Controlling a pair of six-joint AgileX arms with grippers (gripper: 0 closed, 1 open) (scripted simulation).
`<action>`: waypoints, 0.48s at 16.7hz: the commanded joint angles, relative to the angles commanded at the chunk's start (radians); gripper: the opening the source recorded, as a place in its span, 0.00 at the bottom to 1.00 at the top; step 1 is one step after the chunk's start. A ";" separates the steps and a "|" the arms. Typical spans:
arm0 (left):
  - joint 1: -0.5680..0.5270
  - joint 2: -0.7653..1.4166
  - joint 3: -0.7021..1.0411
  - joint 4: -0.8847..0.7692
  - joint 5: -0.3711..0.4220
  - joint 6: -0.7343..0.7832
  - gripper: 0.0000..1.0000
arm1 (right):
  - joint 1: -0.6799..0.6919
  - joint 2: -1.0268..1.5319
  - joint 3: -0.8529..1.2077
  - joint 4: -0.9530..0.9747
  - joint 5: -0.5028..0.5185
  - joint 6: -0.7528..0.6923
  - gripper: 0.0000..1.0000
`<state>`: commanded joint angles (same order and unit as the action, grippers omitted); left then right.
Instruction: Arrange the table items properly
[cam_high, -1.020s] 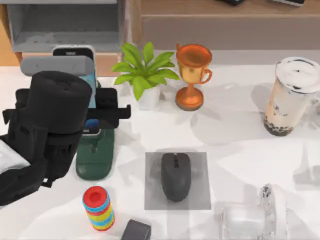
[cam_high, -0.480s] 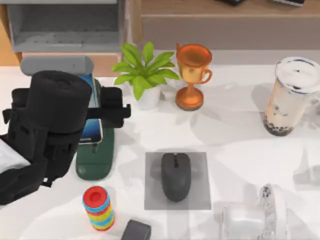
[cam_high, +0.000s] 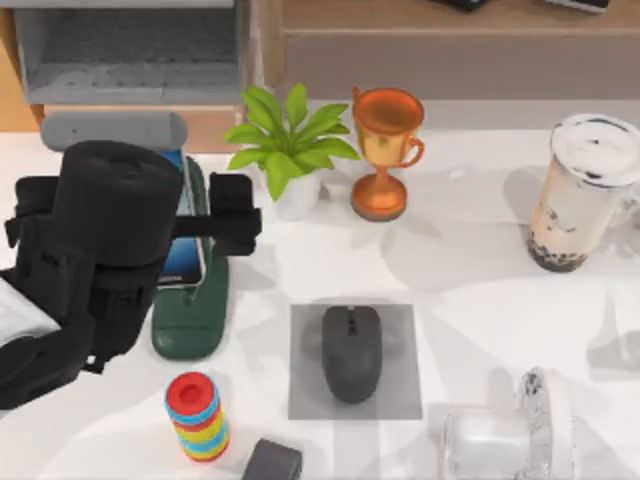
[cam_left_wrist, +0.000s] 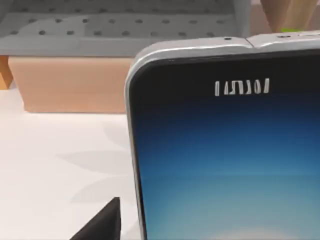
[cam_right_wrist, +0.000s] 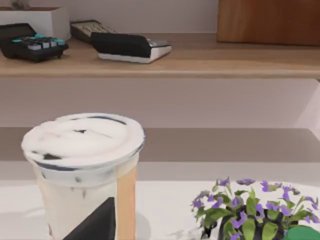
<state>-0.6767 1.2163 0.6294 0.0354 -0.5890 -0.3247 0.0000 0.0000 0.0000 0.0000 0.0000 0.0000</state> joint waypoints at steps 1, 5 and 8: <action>-0.002 -0.002 -0.001 0.000 -0.001 -0.001 1.00 | 0.000 0.000 0.000 0.000 0.000 0.000 1.00; -0.073 -0.092 -0.056 -0.009 -0.060 -0.035 1.00 | 0.000 0.000 0.000 0.000 0.000 0.000 1.00; -0.104 -0.155 -0.082 -0.010 -0.085 -0.041 1.00 | 0.000 0.000 0.000 0.000 0.000 0.000 1.00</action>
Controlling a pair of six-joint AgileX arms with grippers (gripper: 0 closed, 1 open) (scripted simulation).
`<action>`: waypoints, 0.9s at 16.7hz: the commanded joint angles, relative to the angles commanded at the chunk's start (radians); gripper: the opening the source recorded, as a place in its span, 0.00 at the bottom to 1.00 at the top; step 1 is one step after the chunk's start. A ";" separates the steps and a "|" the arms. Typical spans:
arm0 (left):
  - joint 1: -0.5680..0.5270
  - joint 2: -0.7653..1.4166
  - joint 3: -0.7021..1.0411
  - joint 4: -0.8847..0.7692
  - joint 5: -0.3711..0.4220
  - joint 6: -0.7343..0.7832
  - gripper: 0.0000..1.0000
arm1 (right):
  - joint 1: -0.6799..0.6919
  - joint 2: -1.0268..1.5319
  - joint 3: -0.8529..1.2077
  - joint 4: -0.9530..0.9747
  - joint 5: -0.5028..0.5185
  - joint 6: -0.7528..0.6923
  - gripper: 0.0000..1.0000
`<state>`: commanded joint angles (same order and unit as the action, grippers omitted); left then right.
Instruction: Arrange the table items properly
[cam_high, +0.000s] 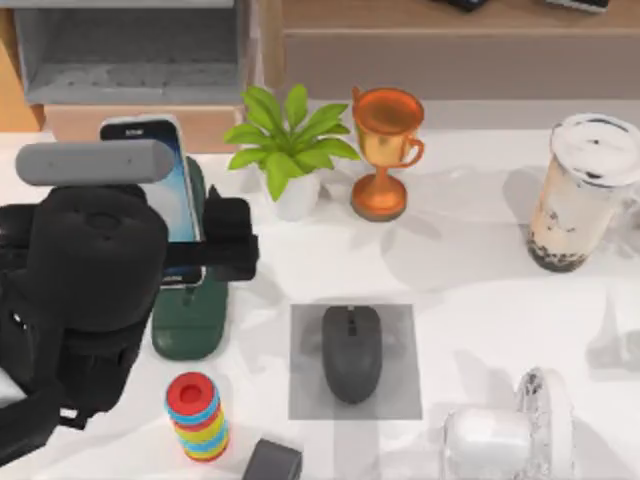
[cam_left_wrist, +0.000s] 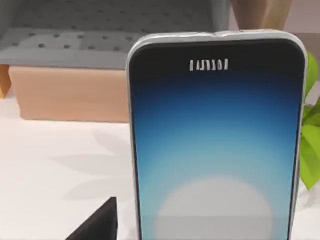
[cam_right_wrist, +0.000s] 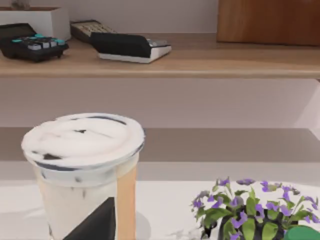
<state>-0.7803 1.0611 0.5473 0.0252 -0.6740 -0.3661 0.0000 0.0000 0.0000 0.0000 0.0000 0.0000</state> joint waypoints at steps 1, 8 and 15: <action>0.002 -0.006 -0.001 0.001 -0.002 -0.002 1.00 | 0.000 0.000 0.000 0.000 0.000 0.000 1.00; 0.014 0.032 0.023 -0.056 0.004 -0.018 1.00 | 0.000 0.000 0.000 0.000 0.000 0.000 1.00; 0.014 0.043 0.027 -0.079 0.010 -0.019 1.00 | 0.000 0.000 0.000 0.000 0.000 0.000 1.00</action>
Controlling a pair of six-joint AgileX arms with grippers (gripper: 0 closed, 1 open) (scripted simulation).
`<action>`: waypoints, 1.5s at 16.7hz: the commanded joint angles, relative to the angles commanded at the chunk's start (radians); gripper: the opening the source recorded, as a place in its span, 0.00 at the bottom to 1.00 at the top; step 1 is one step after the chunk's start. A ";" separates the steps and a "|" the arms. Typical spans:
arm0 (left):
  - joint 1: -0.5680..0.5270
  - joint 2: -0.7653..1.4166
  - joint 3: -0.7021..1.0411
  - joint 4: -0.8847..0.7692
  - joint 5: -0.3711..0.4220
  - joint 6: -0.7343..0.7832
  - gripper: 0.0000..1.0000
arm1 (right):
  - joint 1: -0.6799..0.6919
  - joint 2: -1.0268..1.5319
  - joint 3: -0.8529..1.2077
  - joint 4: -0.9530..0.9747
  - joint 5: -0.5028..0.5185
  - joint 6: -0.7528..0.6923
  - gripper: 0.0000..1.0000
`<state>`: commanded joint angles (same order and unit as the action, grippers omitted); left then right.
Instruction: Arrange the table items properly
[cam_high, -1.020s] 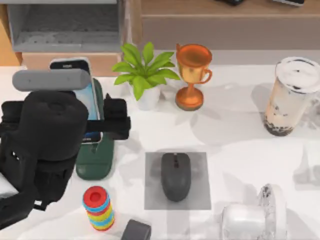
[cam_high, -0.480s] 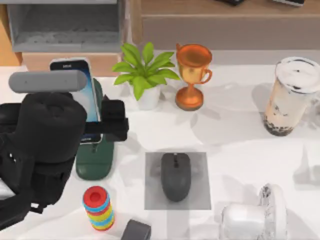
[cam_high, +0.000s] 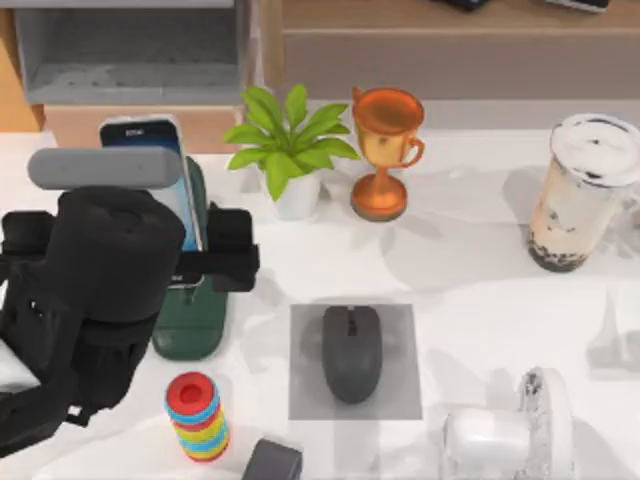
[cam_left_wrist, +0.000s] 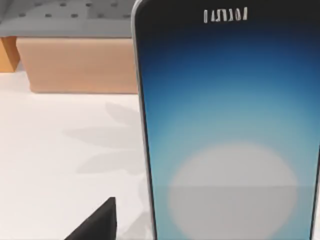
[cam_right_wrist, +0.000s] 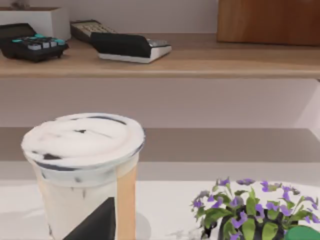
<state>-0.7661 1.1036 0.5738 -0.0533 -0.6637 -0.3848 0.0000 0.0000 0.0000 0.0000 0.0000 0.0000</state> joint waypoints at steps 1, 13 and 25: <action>0.007 -0.010 -0.005 0.000 0.006 0.003 1.00 | 0.000 0.000 0.000 0.000 0.000 0.000 1.00; 0.442 -0.641 -0.335 0.027 0.385 0.219 1.00 | 0.000 0.000 0.000 0.000 0.000 0.000 1.00; 0.766 -1.104 -0.574 0.053 0.664 0.385 1.00 | 0.000 0.000 0.000 0.000 0.000 0.000 1.00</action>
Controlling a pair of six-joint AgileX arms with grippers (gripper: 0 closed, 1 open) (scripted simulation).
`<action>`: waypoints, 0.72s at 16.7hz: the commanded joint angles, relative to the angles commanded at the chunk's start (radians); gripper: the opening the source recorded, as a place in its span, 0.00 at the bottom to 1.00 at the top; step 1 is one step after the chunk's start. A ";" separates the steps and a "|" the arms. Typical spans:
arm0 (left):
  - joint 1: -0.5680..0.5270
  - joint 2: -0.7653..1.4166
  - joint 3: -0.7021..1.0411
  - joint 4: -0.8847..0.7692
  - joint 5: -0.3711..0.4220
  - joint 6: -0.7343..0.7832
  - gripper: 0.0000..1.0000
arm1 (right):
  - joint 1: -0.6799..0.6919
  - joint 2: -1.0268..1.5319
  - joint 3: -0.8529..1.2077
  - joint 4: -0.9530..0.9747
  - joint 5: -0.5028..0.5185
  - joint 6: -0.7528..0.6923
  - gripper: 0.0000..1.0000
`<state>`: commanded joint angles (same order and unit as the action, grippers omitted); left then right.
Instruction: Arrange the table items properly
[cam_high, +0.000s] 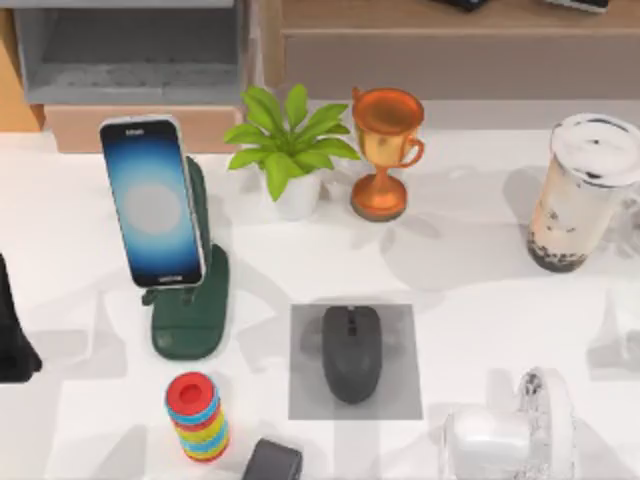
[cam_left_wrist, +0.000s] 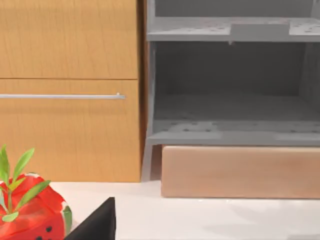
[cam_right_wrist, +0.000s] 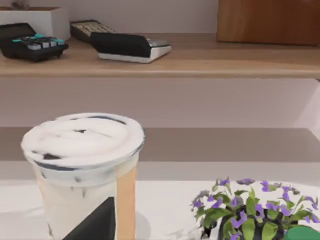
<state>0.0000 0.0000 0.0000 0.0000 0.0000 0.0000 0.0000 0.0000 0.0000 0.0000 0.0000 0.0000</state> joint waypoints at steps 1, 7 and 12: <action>0.000 0.000 0.000 0.000 0.000 0.000 1.00 | 0.000 0.000 0.000 0.000 0.000 0.000 1.00; 0.000 0.000 0.000 0.000 0.000 0.000 1.00 | 0.111 0.136 -0.039 0.154 0.034 0.025 1.00; 0.000 0.000 0.000 0.000 0.000 0.000 1.00 | 0.304 0.483 -0.085 0.558 0.098 0.067 1.00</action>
<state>0.0000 0.0000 0.0000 0.0000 0.0000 0.0000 0.3035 0.4828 -0.0852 0.5579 0.0980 0.0668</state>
